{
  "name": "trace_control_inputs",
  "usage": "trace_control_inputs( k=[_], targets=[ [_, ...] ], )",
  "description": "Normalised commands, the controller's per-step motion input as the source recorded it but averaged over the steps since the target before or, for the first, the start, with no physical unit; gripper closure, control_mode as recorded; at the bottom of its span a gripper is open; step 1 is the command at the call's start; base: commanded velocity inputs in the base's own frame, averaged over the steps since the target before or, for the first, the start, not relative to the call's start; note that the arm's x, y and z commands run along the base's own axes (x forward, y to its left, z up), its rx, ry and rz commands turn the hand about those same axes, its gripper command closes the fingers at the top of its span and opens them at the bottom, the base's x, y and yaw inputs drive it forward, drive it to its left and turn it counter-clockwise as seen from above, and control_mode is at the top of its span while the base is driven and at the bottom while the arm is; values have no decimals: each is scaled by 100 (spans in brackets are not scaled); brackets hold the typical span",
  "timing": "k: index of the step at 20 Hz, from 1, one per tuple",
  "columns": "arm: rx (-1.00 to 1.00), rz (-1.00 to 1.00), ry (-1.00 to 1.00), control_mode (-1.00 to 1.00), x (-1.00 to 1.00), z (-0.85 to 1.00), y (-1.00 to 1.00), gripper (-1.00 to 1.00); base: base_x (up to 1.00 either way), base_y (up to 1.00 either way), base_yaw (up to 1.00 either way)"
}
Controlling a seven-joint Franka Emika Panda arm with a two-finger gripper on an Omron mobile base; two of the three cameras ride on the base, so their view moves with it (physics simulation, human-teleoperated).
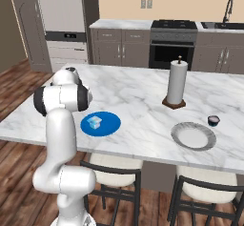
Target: Place two yogurt containers on each plate.
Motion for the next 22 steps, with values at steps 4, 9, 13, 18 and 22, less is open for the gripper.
trace_control_inputs(
  k=[4, 9, 13, 18, 22],
  targets=[
    [0, 0, 0, -100, 1, -6, 5, -100, 0, 0, 0],
    [0, 0, 0, -100, 9, -8, 1, -100, 0, 0, 0],
    [0, 0, 0, -100, 12, -8, 0, -100, 0, 0, 0],
    [0, 0, 0, -100, 10, -8, 0, -100, 0, 0, 0],
    [0, 0, 0, -100, 5, -5, 0, -100, 0, 0, 0]
  ],
)
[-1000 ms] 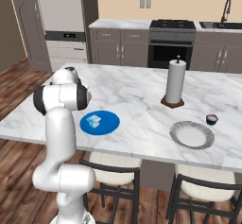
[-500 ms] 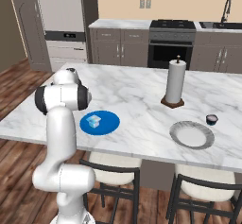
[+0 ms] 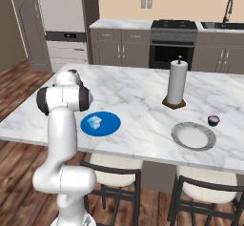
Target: Place two yogurt containers on each plate.
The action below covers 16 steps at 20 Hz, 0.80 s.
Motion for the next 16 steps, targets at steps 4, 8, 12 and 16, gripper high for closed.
trace_control_inputs(
  k=[4, 8, 12, 16],
  targets=[
    [0, 0, 0, -100, 3, -7, 0, -100, 0, 0, 0],
    [0, 0, 0, -100, 3, -9, 0, -100, 0, 0, 0],
    [0, 0, 0, -100, 5, -11, 1, -100, 0, 0, 0],
    [0, 0, 0, -100, 6, -9, 1, -100, 0, 0, 0]
  ],
)
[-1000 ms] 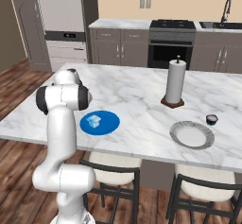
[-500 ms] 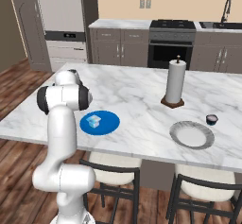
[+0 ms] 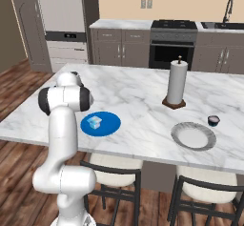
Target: Place two yogurt containers on each plate.
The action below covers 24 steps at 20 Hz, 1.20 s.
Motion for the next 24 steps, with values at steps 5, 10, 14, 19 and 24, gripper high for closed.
trace_control_inputs(
  k=[5, 10, 14, 19, 24],
  targets=[
    [0, 0, 0, -100, 5, -6, 0, -100, 0, 0, 0],
    [0, 0, 0, -100, 3, -3, 2, 100, 0, 0, 0],
    [0, 0, 2, -100, 0, 0, 0, 100, 0, 0, 0],
    [1, 0, 6, -100, -5, 3, -4, 100, 0, 0, 0],
    [0, 0, 5, -100, -24, 25, -25, 100, 0, 0, 0]
  ],
)
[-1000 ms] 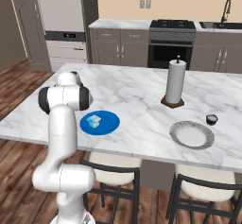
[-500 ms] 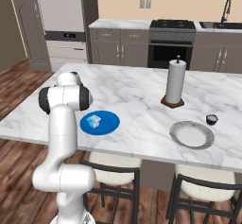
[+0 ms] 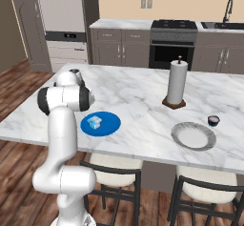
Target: Place two yogurt containers on each plate.
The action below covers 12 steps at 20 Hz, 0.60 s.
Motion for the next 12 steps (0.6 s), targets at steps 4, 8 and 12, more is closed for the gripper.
trace_control_inputs(
  k=[4, 8, 12],
  targets=[
    [0, 0, 8, -100, -47, 30, -50, 100, 0, 0, 0],
    [0, 0, 3, -100, -58, 38, -58, 100, 0, 0, 0],
    [0, 0, 1, -100, -61, 37, -61, 100, 0, 0, 0]
  ],
)
